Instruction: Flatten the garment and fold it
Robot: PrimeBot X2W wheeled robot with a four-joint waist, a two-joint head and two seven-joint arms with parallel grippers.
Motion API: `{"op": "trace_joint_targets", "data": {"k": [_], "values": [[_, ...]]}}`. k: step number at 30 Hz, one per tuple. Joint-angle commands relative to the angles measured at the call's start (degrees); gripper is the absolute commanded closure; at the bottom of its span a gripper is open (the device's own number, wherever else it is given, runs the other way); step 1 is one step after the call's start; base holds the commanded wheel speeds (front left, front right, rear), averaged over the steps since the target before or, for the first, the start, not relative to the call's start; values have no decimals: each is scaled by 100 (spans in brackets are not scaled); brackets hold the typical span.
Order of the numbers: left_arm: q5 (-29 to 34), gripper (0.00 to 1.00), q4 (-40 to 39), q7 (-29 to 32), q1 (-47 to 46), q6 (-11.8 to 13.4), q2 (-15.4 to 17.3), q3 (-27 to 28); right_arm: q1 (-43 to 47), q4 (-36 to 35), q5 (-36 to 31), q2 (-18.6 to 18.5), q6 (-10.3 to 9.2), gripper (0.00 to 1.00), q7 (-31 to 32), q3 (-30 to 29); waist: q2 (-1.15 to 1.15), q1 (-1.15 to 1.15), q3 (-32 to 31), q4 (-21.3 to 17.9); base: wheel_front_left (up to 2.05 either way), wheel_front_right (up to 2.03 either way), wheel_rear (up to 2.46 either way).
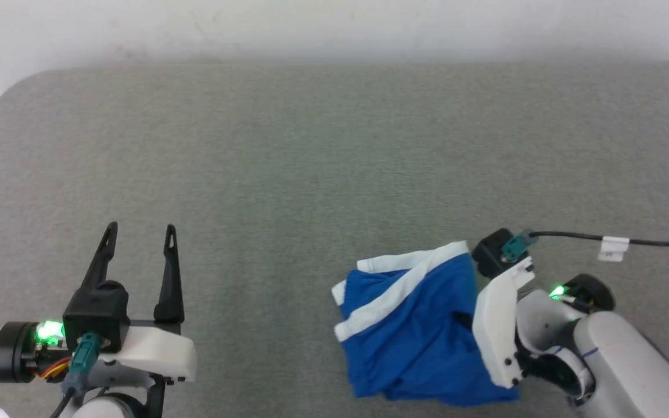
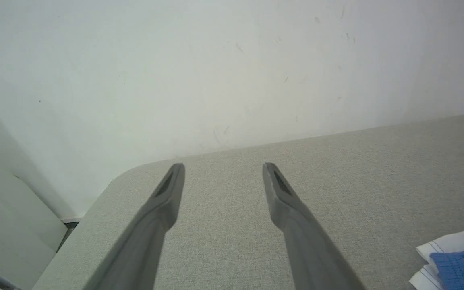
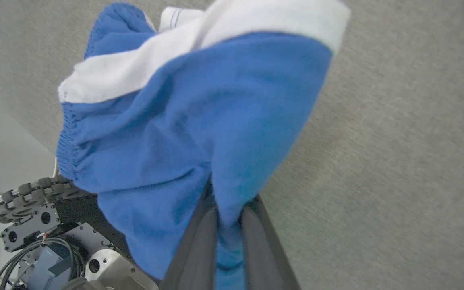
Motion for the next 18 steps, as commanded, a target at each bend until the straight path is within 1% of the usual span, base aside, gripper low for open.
{"op": "trace_joint_targets", "data": {"k": [1, 5, 10, 14, 18], "values": [[7, 0, -67, 30, 29, 55, -14, -16, -196, -73, -38, -264, -5, 100, 57, 125, 0, 0, 78, -364, 0, 0, 0], [37, 0, -234, 111, -5, 98, -30, -50, -585, -88, -33, -843, -5, 100, 58, 380, 0, 0, 346, -822, 0, 0, 0], [135, 0, -535, 275, -99, 202, -6, -55, -1192, 184, -57, -1378, -5, 100, -216, 523, 0, 0, 881, -1460, 0, 0, 0], [269, 0, -834, 475, -230, 252, 108, -45, -1719, 563, -174, -1743, -5, 100, -492, 785, 0, 0, 1396, -1944, 0, 0, 0], [438, 0, -1068, 704, -526, 183, 226, -92, -2177, 1146, -357, -2015, -5, 100, -951, 803, 0, 0, 1853, -2193, 0, 0, 0]]}}
